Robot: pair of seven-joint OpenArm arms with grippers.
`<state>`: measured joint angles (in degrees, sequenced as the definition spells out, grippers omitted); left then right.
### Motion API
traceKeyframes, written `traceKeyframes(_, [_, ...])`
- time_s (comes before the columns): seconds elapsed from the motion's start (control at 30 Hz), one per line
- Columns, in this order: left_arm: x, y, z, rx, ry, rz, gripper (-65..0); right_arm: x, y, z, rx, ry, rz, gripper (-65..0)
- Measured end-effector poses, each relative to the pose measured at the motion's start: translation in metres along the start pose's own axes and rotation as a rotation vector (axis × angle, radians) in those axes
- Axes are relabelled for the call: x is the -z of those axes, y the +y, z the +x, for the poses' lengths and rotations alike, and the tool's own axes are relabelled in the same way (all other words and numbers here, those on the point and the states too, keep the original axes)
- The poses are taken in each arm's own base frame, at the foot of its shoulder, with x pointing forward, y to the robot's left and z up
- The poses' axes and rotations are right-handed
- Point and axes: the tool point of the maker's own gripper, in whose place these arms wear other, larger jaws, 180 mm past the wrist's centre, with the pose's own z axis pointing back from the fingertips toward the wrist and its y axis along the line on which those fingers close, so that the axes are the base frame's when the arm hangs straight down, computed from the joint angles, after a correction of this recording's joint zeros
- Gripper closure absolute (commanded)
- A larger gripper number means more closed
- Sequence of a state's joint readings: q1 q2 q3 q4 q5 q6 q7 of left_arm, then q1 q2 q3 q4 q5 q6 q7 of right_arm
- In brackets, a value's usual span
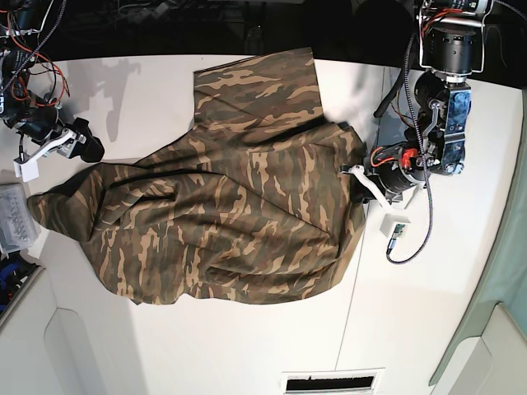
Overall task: Layout the t-shirt on the table in an organized manner, then fold the t-shirt properly
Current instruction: 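Grasp the shirt edge with the left gripper and drag it outward, then pull the shirt taut between both grippers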
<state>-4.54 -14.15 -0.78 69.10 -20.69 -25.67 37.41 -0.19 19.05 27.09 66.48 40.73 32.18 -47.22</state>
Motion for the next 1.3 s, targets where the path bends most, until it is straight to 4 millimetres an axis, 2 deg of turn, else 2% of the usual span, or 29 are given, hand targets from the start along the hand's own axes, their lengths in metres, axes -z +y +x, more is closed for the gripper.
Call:
traceKeyframes(0.07, [-0.009,0.022,0.001,0.022,0.002,0.036,0.0,0.000,0.000,0.000,0.000,0.000,0.000,-39.2])
traceKeyframes(0.23, [-0.046,0.099,-0.006,0.088,0.070,0.221,0.0,0.000,0.000,0.002,0.000,-0.015,-0.001,-39.2])
traceKeyframes(0.33, [-0.060,0.122,-0.011,0.107,0.108,0.275,0.0,0.000,0.000,0.006,0.001,-0.039,-0.002,-39.2])
traceKeyframes(0.53, [-0.053,0.109,-0.011,0.083,0.091,0.231,0.0,0.009,0.011,0.004,0.016,-0.056,0.025,-39.2])
traceKeyframes(0.77, [-0.041,0.089,-0.008,0.061,0.065,0.192,0.0,0.040,0.056,-0.005,0.023,-0.095,0.105,-39.2])
traceKeyframes(0.9, [-0.040,0.087,-0.008,0.058,0.062,0.186,0.0,0.053,0.079,-0.006,0.039,-0.107,0.152,-38.9])
traceKeyframes(0.93, [-0.040,0.087,-0.009,0.058,0.063,0.186,0.0,0.055,0.083,-0.006,0.034,-0.108,0.153,-36.5])
traceKeyframes(0.97, [-0.040,0.087,-0.008,0.058,0.062,0.186,0.0,0.058,0.086,-0.005,0.025,-0.105,0.153,-30.9])
traceKeyframes(1.0, [-0.040,0.087,-0.008,0.058,0.062,0.186,0.0,0.061,0.088,-0.004,0.014,-0.090,0.148,-23.0])
traceKeyframes(1.07, [-0.040,0.086,-0.009,0.058,0.064,0.185,0.0,0.066,0.093,-0.003,0.007,-0.068,0.144,-2.9])
traceKeyframes(1.1, [-0.040,0.086,-0.009,0.057,0.064,0.185,0.0,0.067,0.094,-0.004,0.000,-0.047,0.140,0.0])
traceKeyframes(1.23, [-0.039,0.086,-0.010,0.057,0.064,0.184,0.0,0.063,0.092,0.006,-0.023,-0.007,0.144,0.0])
traceKeyframes(1.3, [-0.039,0.086,-0.011,0.061,0.070,0.184,0.0,0.049,0.093,0.028,-0.030,-0.058,0.165,0.0])
